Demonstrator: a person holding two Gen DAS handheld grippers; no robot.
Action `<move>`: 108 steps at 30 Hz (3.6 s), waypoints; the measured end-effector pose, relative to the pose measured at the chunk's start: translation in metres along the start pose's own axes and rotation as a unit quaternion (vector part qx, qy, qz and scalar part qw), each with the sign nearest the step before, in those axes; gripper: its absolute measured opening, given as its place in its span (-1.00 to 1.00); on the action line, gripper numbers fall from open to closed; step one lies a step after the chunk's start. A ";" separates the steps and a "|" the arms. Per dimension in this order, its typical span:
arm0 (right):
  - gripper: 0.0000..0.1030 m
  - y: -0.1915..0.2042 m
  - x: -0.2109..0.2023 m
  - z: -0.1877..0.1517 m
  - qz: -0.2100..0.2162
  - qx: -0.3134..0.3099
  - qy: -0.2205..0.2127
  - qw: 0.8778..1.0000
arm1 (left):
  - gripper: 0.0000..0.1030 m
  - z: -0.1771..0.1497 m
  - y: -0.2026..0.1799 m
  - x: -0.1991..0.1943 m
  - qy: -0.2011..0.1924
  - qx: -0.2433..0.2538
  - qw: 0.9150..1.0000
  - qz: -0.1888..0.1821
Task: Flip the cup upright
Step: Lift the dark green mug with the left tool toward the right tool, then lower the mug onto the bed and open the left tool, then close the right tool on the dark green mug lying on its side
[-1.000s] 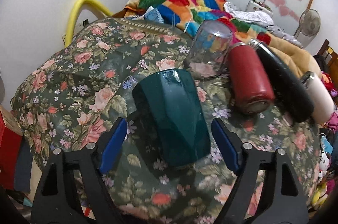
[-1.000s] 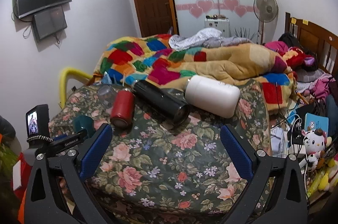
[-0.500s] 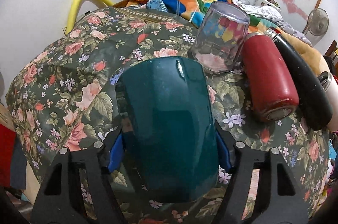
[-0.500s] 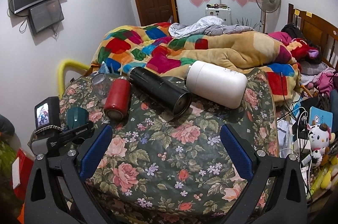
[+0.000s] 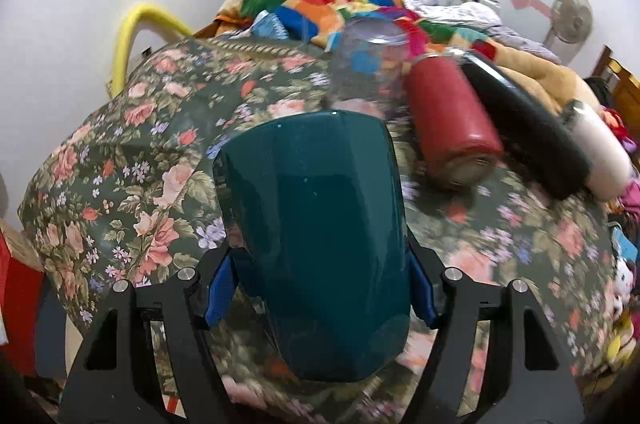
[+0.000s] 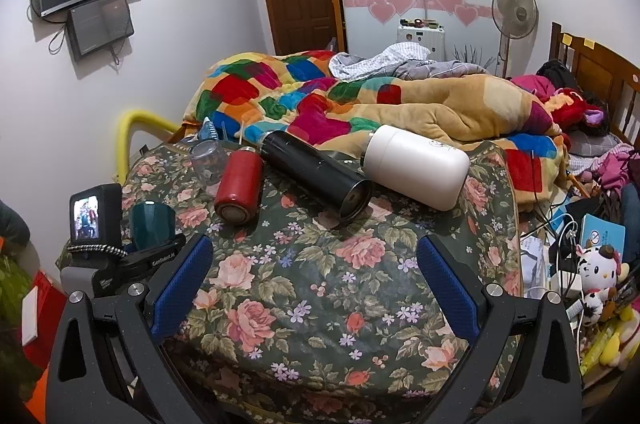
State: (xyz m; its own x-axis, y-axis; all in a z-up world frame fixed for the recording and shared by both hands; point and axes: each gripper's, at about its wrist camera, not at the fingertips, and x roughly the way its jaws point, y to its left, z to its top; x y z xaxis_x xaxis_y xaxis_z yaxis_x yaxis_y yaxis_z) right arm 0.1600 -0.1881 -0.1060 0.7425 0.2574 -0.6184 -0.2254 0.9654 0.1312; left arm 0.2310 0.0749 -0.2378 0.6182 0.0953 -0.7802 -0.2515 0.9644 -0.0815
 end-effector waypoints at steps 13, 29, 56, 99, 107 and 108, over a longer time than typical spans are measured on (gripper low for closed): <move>0.97 -0.002 -0.026 -0.007 -0.003 0.000 -0.018 1.000 | 0.37 -0.004 -0.092 -0.067 -0.042 0.091 0.991 -0.092; 0.97 -0.039 -0.034 -0.016 -0.030 0.020 -0.015 0.999 | 0.37 -0.040 -0.166 -0.020 0.049 0.162 0.976 -0.135; 0.97 -0.032 -0.025 -0.022 -0.035 0.010 0.011 0.999 | 0.42 -0.047 -0.158 -0.019 0.069 0.176 0.975 -0.113; 0.66 0.036 0.134 -0.038 0.002 -0.056 0.189 0.980 | 0.64 -0.033 0.004 -0.093 -0.057 0.077 0.995 -0.036; 0.43 0.044 0.153 -0.038 -0.008 -0.077 0.208 0.975 | 0.64 -0.036 -0.001 -0.097 -0.061 0.073 0.995 -0.039; 0.43 0.045 0.153 -0.039 -0.010 -0.079 0.207 0.975 | 0.64 -0.035 -0.001 -0.098 -0.062 0.074 0.995 -0.037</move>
State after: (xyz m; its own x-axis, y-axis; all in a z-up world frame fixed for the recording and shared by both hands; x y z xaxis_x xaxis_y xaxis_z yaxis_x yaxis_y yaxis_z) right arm 0.2389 -0.1068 -0.2243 0.4364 0.1678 -0.8840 -0.3323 0.9431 0.0150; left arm 0.1443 0.0557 -0.1828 0.7210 0.0431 -0.6916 -0.0946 0.9948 -0.0366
